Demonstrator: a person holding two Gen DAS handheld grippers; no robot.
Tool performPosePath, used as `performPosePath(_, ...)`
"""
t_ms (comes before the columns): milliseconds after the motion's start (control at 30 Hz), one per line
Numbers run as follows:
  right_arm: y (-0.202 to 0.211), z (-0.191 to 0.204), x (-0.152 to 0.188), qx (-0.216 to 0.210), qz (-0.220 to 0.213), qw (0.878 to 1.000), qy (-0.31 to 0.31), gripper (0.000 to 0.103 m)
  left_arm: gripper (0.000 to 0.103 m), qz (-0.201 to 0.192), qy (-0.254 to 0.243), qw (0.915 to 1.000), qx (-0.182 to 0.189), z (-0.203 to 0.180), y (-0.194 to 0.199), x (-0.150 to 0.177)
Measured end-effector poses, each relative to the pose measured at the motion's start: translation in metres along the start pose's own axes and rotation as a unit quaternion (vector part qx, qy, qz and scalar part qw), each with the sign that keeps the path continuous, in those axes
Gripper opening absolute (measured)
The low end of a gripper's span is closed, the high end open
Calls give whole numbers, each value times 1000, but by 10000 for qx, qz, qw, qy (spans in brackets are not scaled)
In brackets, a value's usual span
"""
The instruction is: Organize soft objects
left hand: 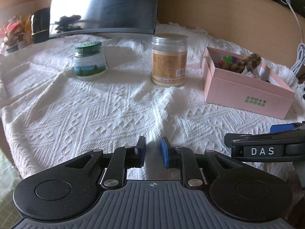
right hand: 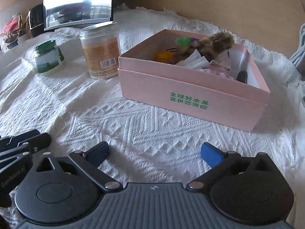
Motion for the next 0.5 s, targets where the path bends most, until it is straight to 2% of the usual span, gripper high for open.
performPosePath(133,-1,3,0,-175,-68,9997,148,103,20,-30,21,9999,-128,-5,2,3)
performPosePath(267,0,3,8,-189,-426,9988,166,103,20,-55,-20,9998,-177,-7,3,4)
performPosePath(500,0,3,7,-198,-421,9988,163,103,20,-60,9,9998,-184,-6,3,4)
Point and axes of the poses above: each gripper's, at about its wrist camera, not at the fingertips, and y roughly against the way its jaws point, z to its left, x to its underside, the point moved 2 cm from there along -y, roughly the way its jaws point, and after that the axes turned 7 degrees about z, right-handed, at the moved point
